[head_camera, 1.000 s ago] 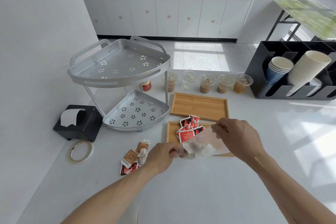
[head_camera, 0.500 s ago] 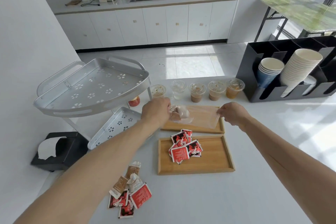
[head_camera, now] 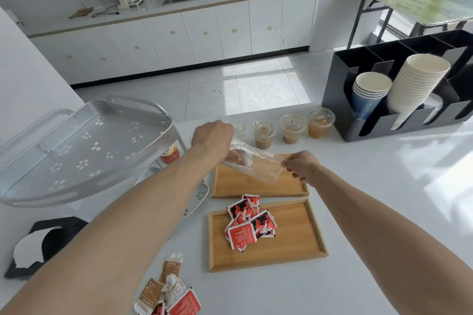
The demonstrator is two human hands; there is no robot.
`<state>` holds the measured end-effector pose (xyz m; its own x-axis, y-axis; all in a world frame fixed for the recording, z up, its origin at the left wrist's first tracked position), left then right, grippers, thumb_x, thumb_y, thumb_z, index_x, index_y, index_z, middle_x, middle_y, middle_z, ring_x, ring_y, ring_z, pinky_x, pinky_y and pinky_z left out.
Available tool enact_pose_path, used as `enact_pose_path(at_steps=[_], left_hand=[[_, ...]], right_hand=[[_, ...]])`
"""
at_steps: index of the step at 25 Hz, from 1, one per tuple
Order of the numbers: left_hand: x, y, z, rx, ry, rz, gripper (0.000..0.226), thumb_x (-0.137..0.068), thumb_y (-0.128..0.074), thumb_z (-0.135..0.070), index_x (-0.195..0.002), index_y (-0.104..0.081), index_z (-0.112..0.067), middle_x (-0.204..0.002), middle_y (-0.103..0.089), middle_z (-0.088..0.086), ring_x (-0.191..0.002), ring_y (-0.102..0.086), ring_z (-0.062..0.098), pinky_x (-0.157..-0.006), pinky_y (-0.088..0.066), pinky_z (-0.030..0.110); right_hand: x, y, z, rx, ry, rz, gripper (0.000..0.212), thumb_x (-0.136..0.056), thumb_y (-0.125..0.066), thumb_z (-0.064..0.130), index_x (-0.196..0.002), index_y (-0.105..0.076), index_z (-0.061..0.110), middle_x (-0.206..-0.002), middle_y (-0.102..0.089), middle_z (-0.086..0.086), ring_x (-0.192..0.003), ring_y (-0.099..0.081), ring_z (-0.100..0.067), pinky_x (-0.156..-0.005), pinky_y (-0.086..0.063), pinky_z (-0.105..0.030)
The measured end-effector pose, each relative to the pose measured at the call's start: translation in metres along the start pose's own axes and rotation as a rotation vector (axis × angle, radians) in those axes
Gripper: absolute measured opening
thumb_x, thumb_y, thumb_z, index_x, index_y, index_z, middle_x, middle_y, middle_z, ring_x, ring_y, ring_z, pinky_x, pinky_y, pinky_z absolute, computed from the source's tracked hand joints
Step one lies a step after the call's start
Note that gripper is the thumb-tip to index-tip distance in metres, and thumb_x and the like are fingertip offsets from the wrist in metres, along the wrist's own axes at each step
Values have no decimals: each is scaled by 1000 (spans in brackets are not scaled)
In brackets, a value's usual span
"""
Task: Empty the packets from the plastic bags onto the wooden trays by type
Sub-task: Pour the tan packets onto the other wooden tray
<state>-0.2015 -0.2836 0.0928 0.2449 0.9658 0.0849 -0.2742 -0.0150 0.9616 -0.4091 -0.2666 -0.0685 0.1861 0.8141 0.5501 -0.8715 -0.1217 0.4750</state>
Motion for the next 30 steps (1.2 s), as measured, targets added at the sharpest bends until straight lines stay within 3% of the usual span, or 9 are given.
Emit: enact_pose_path(at_steps=[6, 11, 15, 24, 27, 30], left_hand=[[-18, 10, -4, -65, -54, -21, 24, -75, -54, 12, -80, -60, -10, -89, -63, 9, -76, -59, 31, -59, -38, 33], [-35, 16, -1, -76, -81, -41, 30, -82, -52, 5, -100, -68, -13, -99, -67, 9, -84, -64, 31, -61, -42, 34], [-40, 21, 1, -92, -88, -53, 29, -84, -52, 3, -100, -68, -15, -101, -67, 8, -87, -65, 31, -61, -43, 34], [-36, 56, -4, -167, -109, -49, 28, -83, -51, 2, -98, -68, -15, -99, -65, 8, -86, -62, 32, -61, -43, 34], [-34, 70, -1, -187, -109, -68, 28, -81, -52, 2, -96, -68, -15, -95, -64, 8, -80, -60, 31, -52, -35, 30], [-30, 80, 3, -191, -104, -79, 28, -80, -51, 3, -94, -68, -14, -94, -63, 8, -81, -61, 31, -46, -29, 26]], right_hand=[[-21, -38, -9, -180, -116, 75, 12, -92, -61, 10, -98, -69, 4, -68, -54, -6, -51, -41, -15, -44, -30, -22], [-30, -51, -5, -312, -147, 84, 5, -93, -60, 11, -91, -63, 8, -64, -53, -4, -49, -42, -14, -34, -27, -16], [-31, -58, 0, -431, -129, 88, 7, -94, -61, 8, -90, -62, 3, -64, -53, -7, -39, -45, -14, -27, -24, -10], [-22, -64, 17, -458, -63, 139, 10, -94, -62, 14, -88, -66, 7, -68, -58, -2, -51, -43, -12, -37, -31, -16], [-18, -66, 26, -448, -39, 138, 16, -94, -61, 14, -80, -65, 8, -68, -58, -1, -52, -44, -11, -42, -30, -19], [-15, -65, 33, -461, -17, 143, 9, -93, -62, 13, -87, -65, 6, -66, -57, -2, -51, -44, -12, -44, -28, -21]])
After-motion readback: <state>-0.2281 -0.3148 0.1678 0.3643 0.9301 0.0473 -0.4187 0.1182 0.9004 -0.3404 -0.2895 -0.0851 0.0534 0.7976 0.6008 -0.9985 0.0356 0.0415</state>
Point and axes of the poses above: each hand's wrist, its own x-axis away from the middle knuckle, its own y-axis out of the back of the hand, z = x × y, the point moved 9 cm from there along -x, towards the middle knuckle
